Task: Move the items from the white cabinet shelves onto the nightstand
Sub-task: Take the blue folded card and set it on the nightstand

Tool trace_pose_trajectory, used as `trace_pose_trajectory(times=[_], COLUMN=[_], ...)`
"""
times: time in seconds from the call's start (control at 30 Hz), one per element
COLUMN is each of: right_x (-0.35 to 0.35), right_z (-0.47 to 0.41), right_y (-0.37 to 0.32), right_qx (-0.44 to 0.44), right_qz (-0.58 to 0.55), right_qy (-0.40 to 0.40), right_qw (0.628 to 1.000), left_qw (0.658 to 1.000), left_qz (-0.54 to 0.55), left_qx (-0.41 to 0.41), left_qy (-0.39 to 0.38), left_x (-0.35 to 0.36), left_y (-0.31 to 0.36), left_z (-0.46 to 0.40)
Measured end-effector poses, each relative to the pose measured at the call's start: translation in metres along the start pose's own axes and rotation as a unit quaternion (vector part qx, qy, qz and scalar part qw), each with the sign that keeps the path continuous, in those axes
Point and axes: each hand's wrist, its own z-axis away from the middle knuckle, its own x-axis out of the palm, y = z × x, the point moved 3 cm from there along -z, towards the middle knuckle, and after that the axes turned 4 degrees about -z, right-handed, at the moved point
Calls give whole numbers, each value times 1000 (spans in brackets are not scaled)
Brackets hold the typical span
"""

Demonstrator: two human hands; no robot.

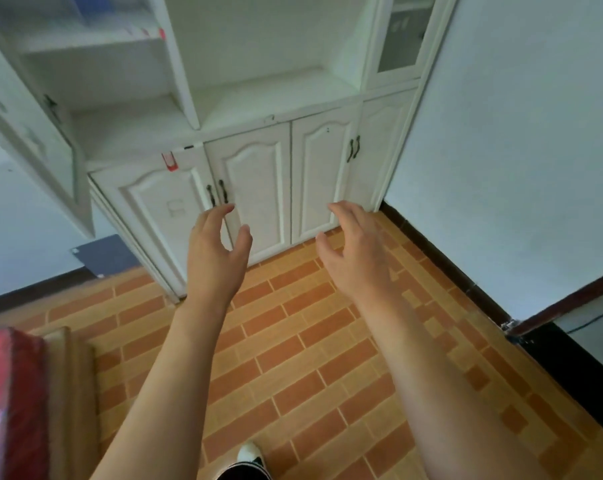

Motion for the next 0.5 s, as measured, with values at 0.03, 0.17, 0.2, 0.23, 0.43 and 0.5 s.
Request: trace_pose_trajectory(times=[0.03,0.17,0.2,0.23,0.43,0.5], right_x=[10,50,58,66,105,115], right_z=[-12,-58,-68,-78,-137,-158], right_y=[-7,-33,-40,-47,-78,-84], right_qx=[-4,-7,-11,-18,-53,-64], right_qz=[-4,-8,-8,-10,-29,-39], right_qy=[-3,-12,-12,-14,-30,-40], right_qw=[1000,1000,1000,1000,998,996], left_qw=[1000,1000,1000,1000,997,996], left_qz=[3,5,7,7,3,1], left_qx=[1,-3,-7,-11,-35,-32], left_qy=[3,12,17,23,66,82], left_x=[-4,-21,-26,-32,-63,-68], left_y=[-7,-36,-42,-49,-77,-80], left_z=[-15,-65,-76,-87,-152,-169])
